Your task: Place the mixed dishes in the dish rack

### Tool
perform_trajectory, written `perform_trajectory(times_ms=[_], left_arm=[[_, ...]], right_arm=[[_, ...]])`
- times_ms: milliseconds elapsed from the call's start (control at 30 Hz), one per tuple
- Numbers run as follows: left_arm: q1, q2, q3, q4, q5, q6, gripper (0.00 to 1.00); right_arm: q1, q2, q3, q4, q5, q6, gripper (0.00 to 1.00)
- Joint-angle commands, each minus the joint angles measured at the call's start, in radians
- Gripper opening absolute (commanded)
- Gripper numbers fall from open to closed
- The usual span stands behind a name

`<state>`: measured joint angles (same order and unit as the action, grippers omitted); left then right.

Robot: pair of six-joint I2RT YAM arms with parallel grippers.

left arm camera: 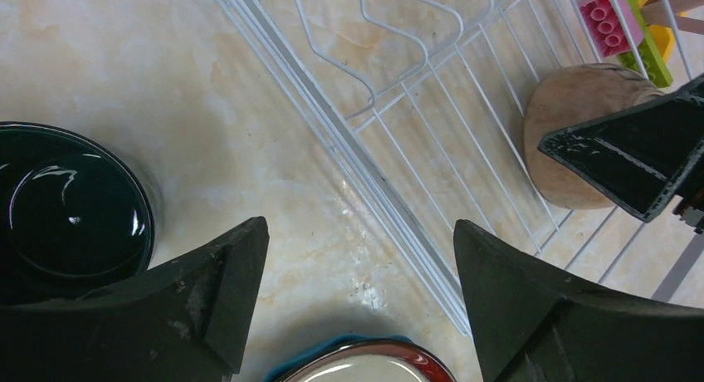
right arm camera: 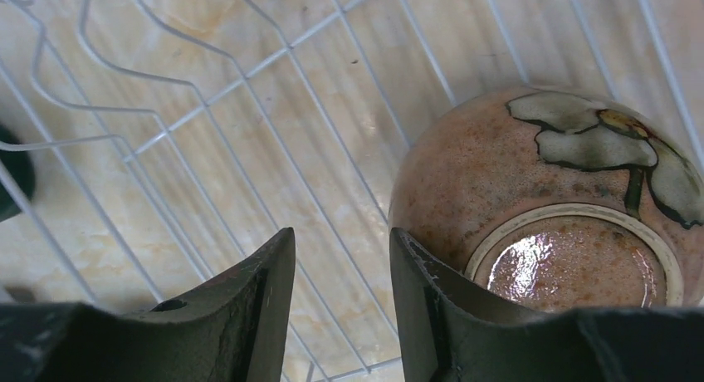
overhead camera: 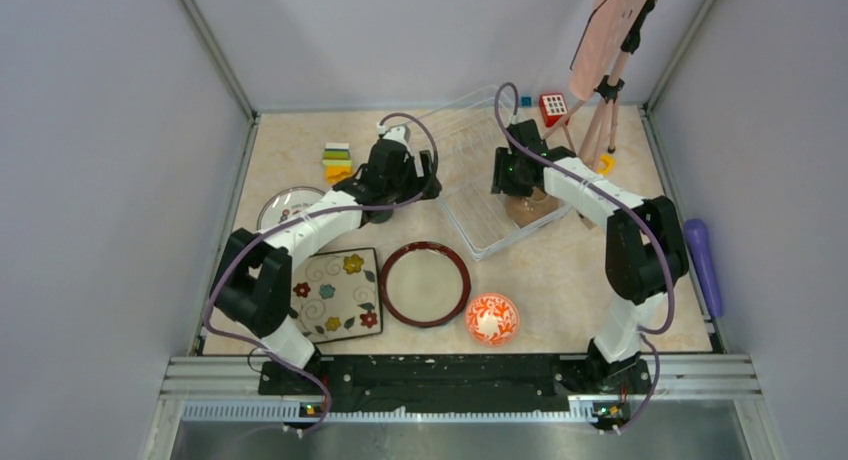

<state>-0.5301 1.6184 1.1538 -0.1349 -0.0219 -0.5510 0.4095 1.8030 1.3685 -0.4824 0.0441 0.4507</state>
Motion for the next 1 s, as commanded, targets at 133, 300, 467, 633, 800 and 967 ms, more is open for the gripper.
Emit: perform_trajectory(times_ms=[133,300,467,633,800,967], left_arm=[[0.089,-0.018,0.038,-0.039,0.005,-0.017,0.85],[0.107,-0.128,-0.022,-0.043,-0.003,0.008,0.84],[0.107,-0.228,-0.074,-0.074,0.014,0.034,0.87],[0.108,-0.343,-0.168,-0.081,0.069,0.054,0.9],[0.108,-0.455,-0.266,-0.103,0.051,0.055,0.95],[0.108,-0.577,-0.364,-0.1,0.031,0.064,0.98]], right_arm=[[-0.017,-0.043,-0.015,-0.048,0.177,-0.05,0.45],[-0.017,-0.094,-0.027,-0.006,0.102,-0.068,0.48],[-0.012,-0.155,0.008,-0.02,0.048,-0.1,0.56],[0.019,-0.238,0.015,-0.057,0.031,-0.119,0.6],[0.086,-0.35,-0.047,-0.08,0.035,-0.123,0.6],[0.201,-0.469,-0.128,-0.101,0.076,-0.129,0.58]])
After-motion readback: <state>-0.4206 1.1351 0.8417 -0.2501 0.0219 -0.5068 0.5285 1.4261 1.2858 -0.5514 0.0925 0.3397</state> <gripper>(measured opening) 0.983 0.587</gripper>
